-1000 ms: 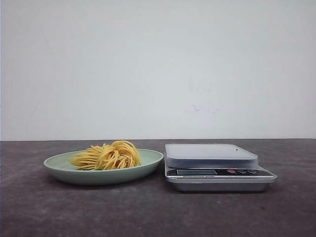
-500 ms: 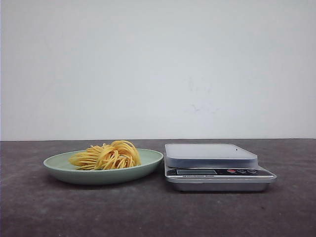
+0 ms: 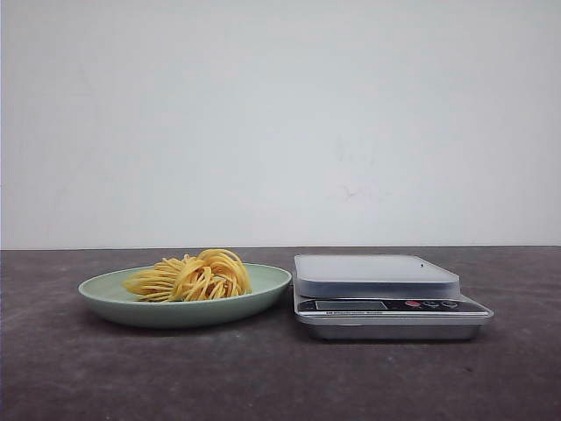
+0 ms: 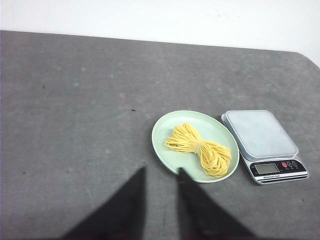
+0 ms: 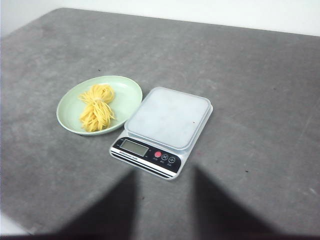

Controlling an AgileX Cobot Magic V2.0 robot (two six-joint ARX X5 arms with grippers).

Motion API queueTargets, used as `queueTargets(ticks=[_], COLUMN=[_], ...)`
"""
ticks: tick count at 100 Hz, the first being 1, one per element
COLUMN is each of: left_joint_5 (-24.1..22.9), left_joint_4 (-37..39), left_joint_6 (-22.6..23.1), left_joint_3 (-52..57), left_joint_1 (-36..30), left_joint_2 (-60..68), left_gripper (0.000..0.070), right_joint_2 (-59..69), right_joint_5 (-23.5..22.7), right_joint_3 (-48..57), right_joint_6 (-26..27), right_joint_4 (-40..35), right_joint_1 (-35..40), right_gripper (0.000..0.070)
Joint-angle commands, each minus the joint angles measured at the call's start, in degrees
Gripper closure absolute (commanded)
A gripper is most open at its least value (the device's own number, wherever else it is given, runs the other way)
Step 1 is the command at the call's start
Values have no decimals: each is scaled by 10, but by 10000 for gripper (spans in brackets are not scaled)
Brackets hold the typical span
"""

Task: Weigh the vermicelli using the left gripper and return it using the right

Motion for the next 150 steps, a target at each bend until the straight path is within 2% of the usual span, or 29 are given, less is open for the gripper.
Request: queueTargets(ticks=[1, 24, 104, 112, 130, 138, 144, 150], left_joint_5=[-3, -3, 0, -1, -5, -10, -19, -18], left_joint_4=[10, 9, 2, 2, 6, 13, 47, 113], left_joint_6=[2, 2, 2, 19, 21, 57, 81, 101], left_joint_3=[-1, -10, -10, -11, -26, -43, -66, -101], left_joint_1=[-3, -3, 13, 34, 86, 108, 125, 144], left_joint_2=[0, 0, -10, -20, -59, -77, -92, -108], left_gripper=[700, 700, 700, 700, 700, 700, 700, 700], right_joint_2=[-2, -2, -2, -2, -2, -2, -2, -2], right_joint_5=[0, -1, 0, 0, 0, 0, 0, 0], right_joint_3=[5, 5, 5, 5, 5, 5, 5, 5], right_joint_6=[6, 35, 33, 33, 33, 33, 33, 33], right_joint_4=[14, 17, 20, 20, 20, 20, 20, 20], right_joint_1=[3, 3, 3, 3, 3, 3, 3, 3], right_gripper=[692, 692, 691, 691, 692, 692, 692, 692])
